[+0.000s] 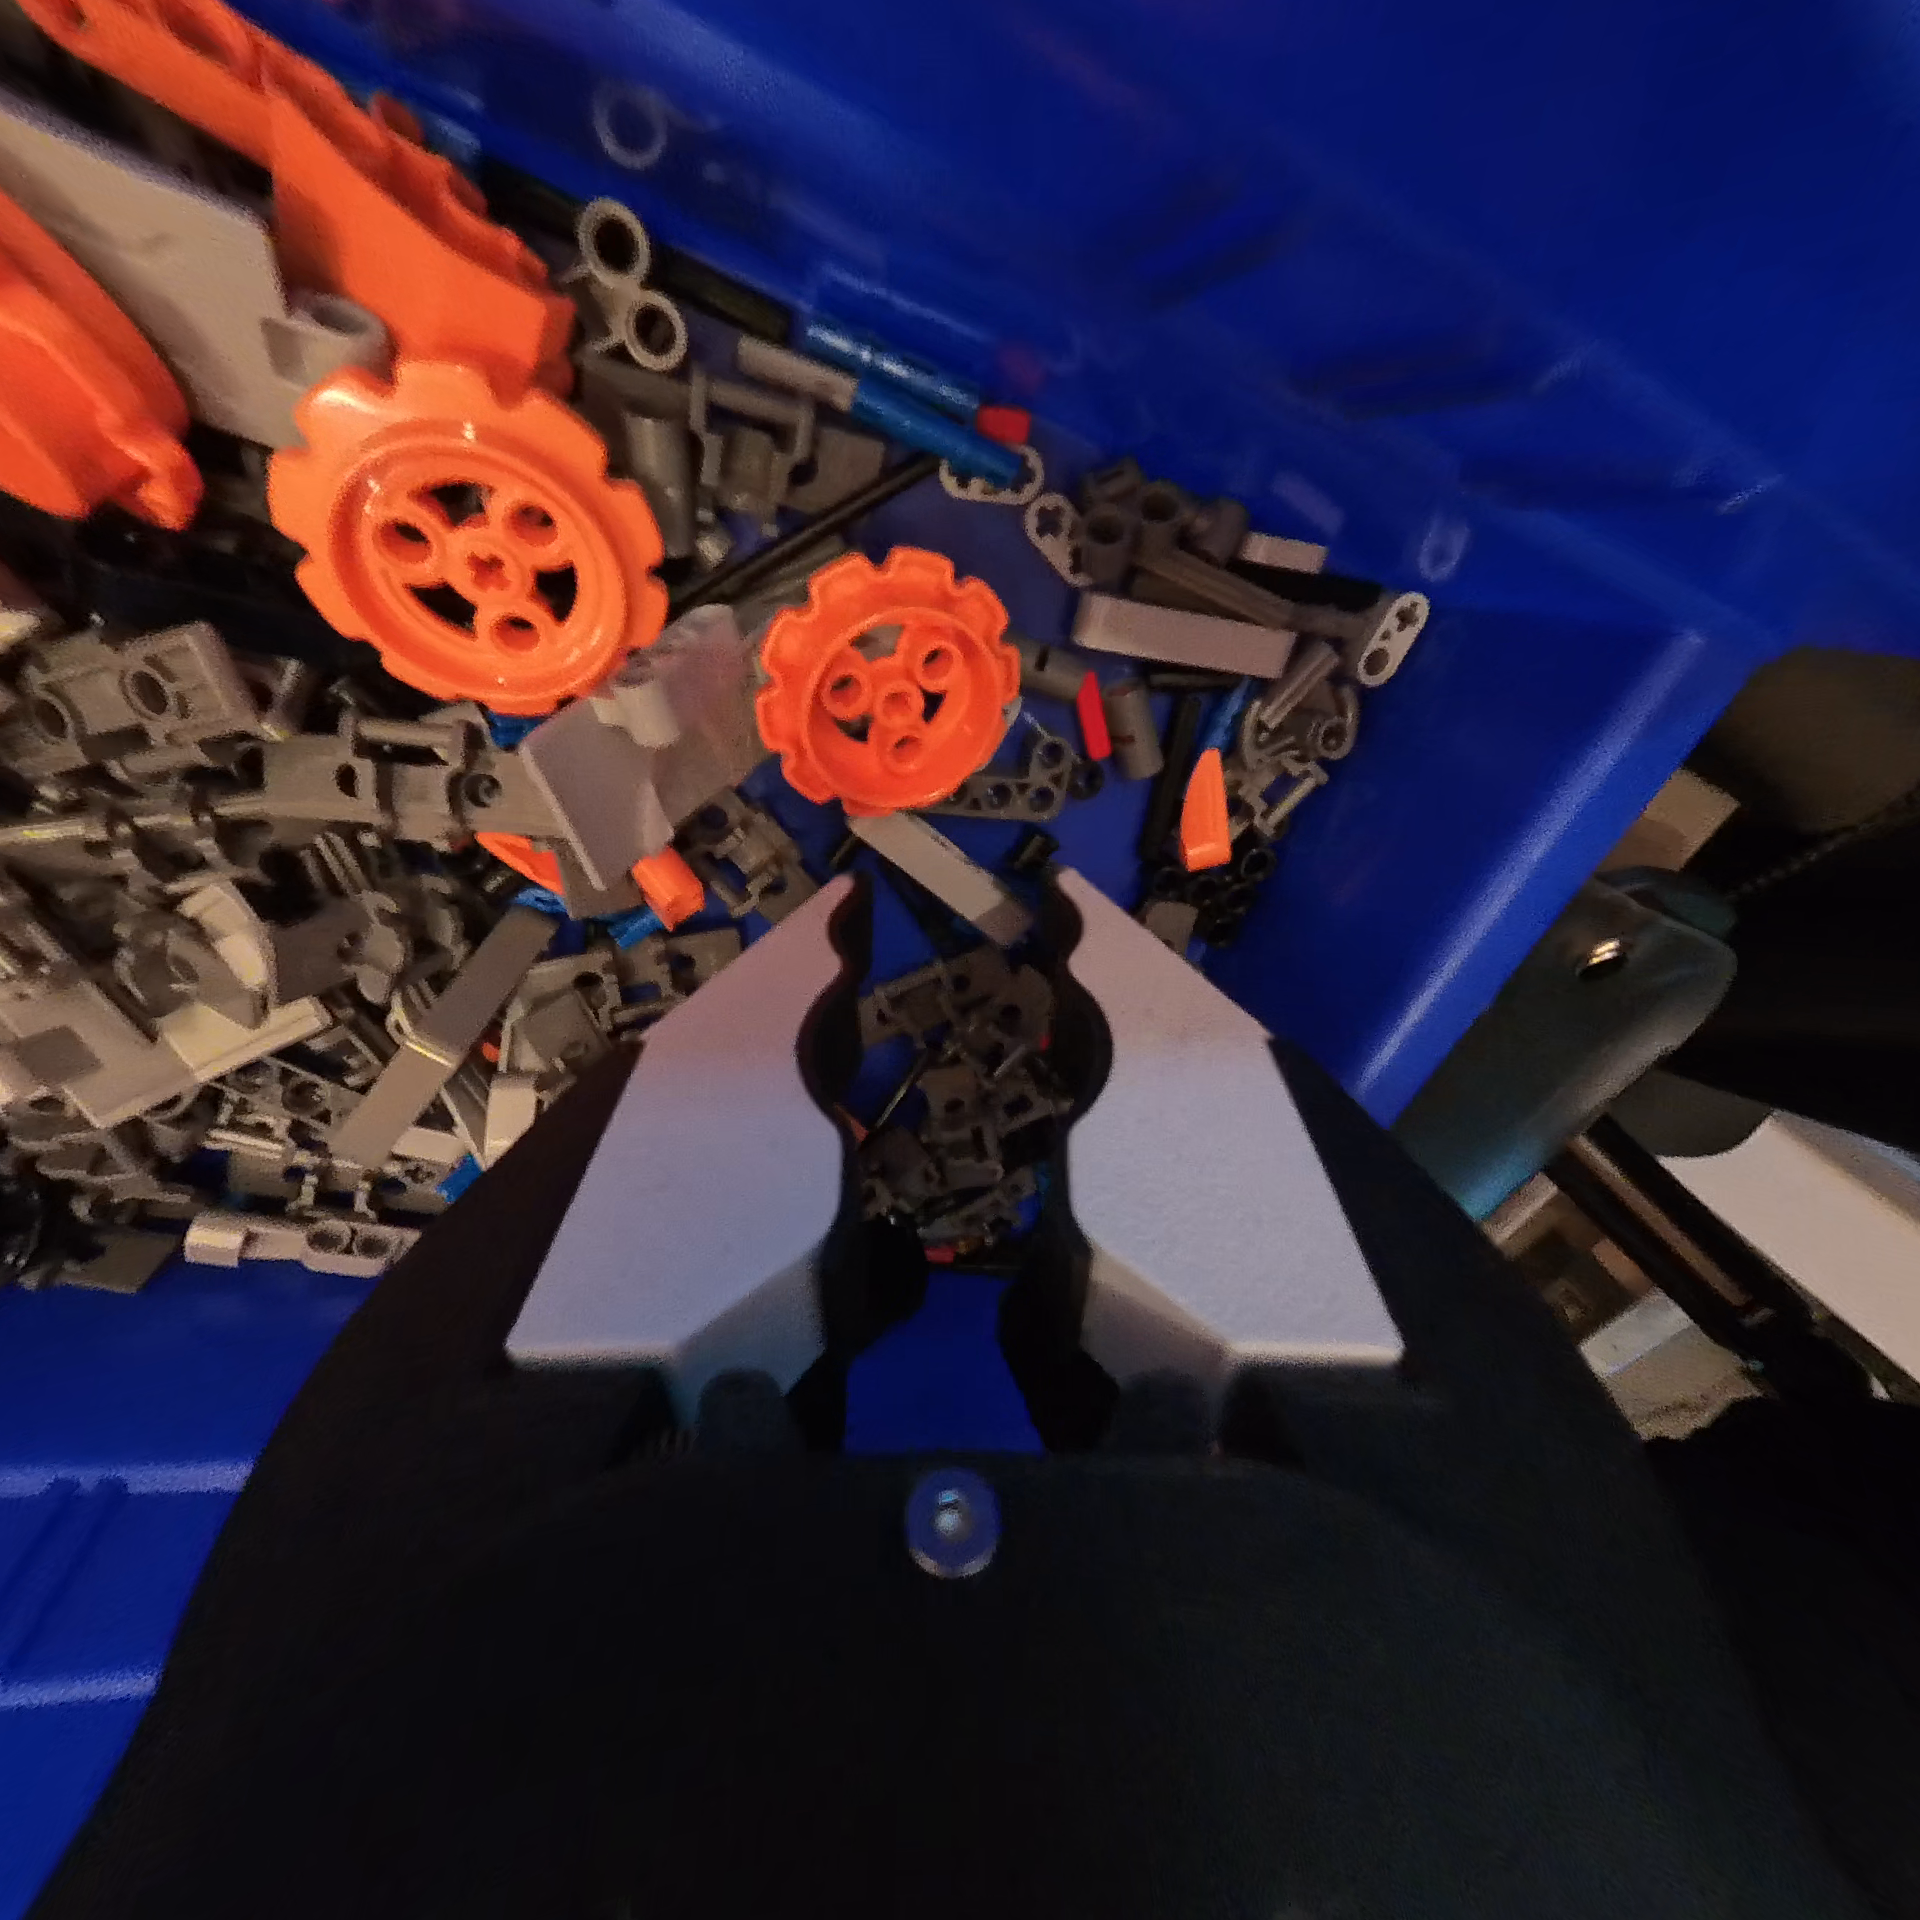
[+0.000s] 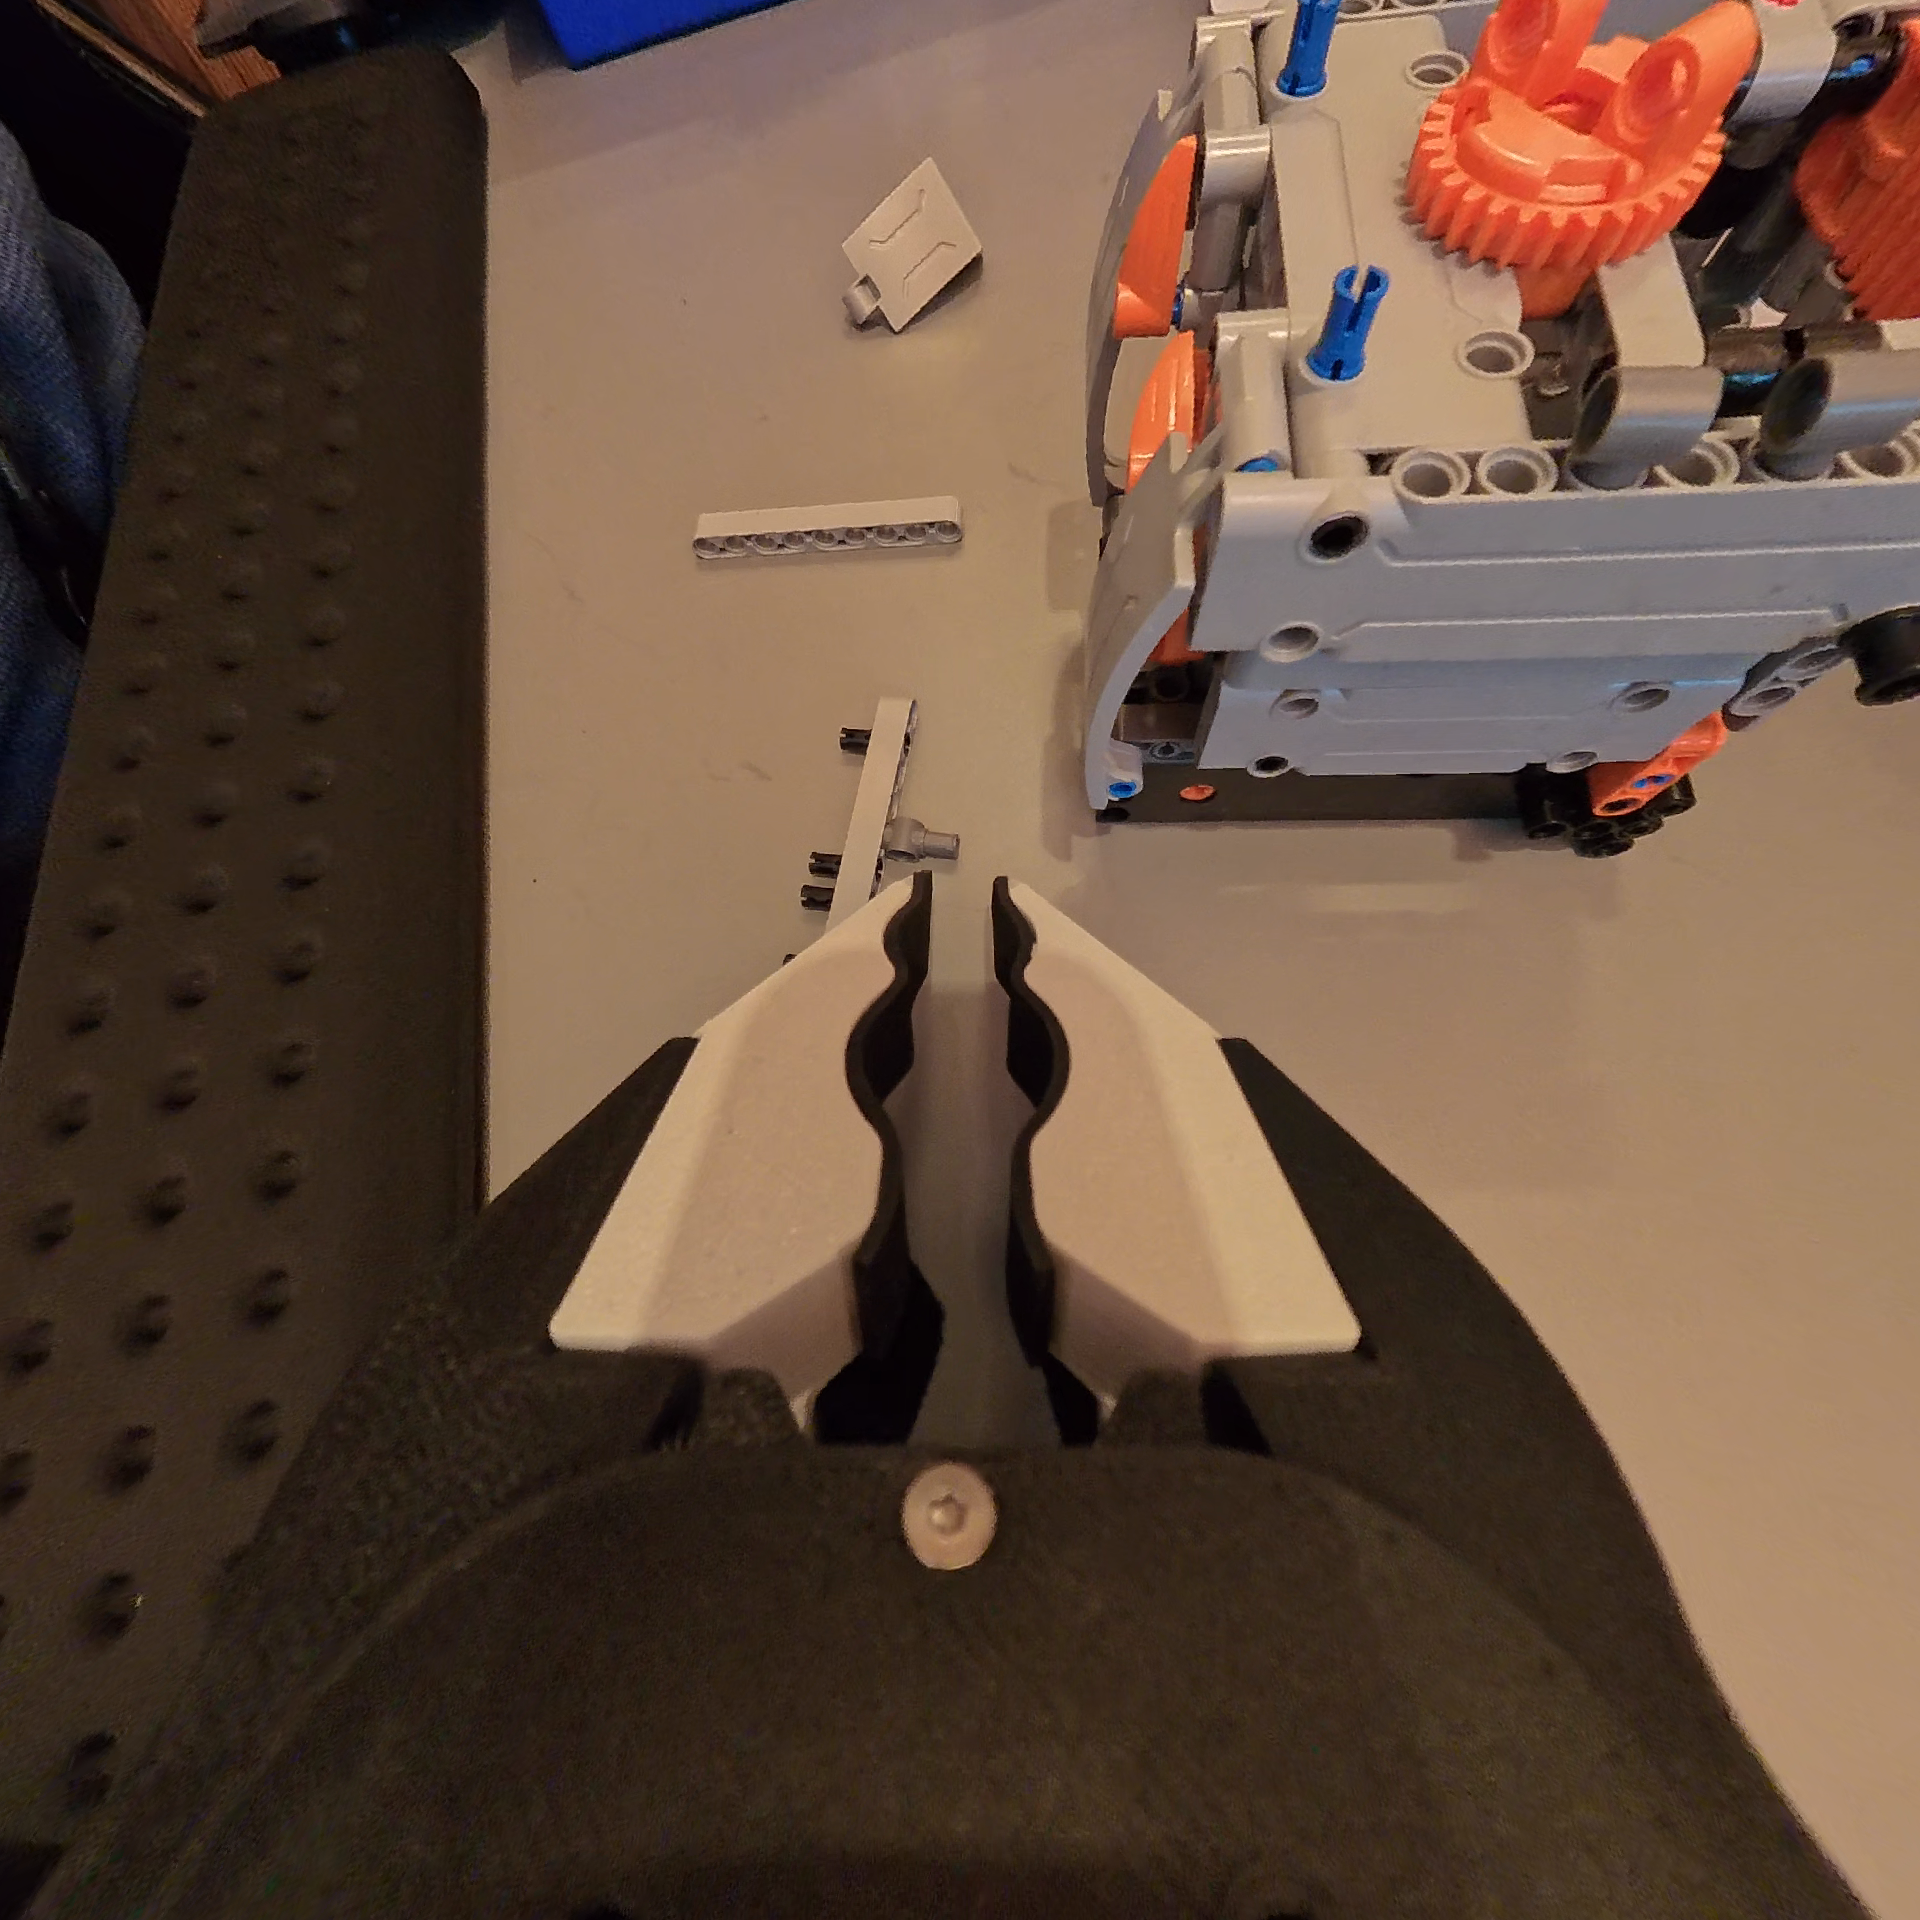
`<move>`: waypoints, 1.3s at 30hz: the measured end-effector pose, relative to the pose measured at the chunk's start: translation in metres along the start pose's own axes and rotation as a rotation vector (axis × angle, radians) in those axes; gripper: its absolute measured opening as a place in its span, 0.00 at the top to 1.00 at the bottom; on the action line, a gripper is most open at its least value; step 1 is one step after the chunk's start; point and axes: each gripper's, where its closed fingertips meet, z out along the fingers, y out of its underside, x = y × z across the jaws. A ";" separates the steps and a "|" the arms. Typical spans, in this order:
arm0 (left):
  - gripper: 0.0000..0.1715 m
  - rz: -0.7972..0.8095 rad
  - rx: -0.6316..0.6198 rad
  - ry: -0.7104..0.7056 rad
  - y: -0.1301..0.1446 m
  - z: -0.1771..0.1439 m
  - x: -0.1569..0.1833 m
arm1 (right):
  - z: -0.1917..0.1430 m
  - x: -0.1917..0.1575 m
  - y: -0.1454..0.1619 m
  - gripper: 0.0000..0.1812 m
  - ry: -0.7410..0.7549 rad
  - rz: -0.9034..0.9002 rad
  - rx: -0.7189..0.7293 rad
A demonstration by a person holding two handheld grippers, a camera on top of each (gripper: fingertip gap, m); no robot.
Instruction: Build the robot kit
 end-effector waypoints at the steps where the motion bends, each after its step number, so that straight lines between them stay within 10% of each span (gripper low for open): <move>1: 0.87 0.000 0.020 0.007 -0.003 -0.001 0.000 | 0.000 0.000 0.000 0.95 0.000 -0.001 0.000; 23: 0.97 0.034 0.319 -0.125 -0.043 -0.091 -0.004 | -0.012 -0.004 -0.020 0.95 0.045 -0.073 0.061; 39: 0.97 0.318 0.658 -0.063 -0.211 -0.137 0.114 | -0.035 -0.042 -0.100 0.94 0.119 -0.232 0.277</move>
